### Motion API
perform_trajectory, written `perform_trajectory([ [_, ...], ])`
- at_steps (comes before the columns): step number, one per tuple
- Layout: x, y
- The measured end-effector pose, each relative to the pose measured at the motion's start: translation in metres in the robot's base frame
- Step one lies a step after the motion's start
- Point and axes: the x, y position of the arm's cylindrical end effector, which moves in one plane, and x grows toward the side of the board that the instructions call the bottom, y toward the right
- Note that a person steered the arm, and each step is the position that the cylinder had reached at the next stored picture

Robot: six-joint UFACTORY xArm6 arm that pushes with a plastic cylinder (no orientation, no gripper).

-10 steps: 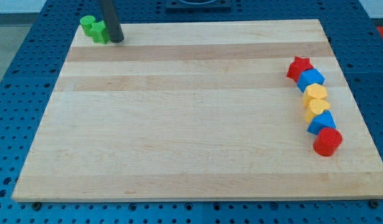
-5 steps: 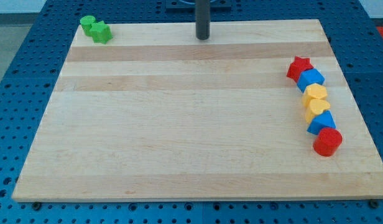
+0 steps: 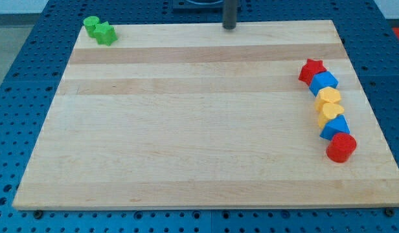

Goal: Place the red circle at the bottom center

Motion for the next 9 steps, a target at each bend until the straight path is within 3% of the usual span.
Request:
perform_trajectory([
  [2, 0.011, 0.08],
  [4, 0.072, 0.145],
  [5, 0.117, 0.18],
  [7, 0.279, 0.225],
  [9, 0.361, 0.204],
])
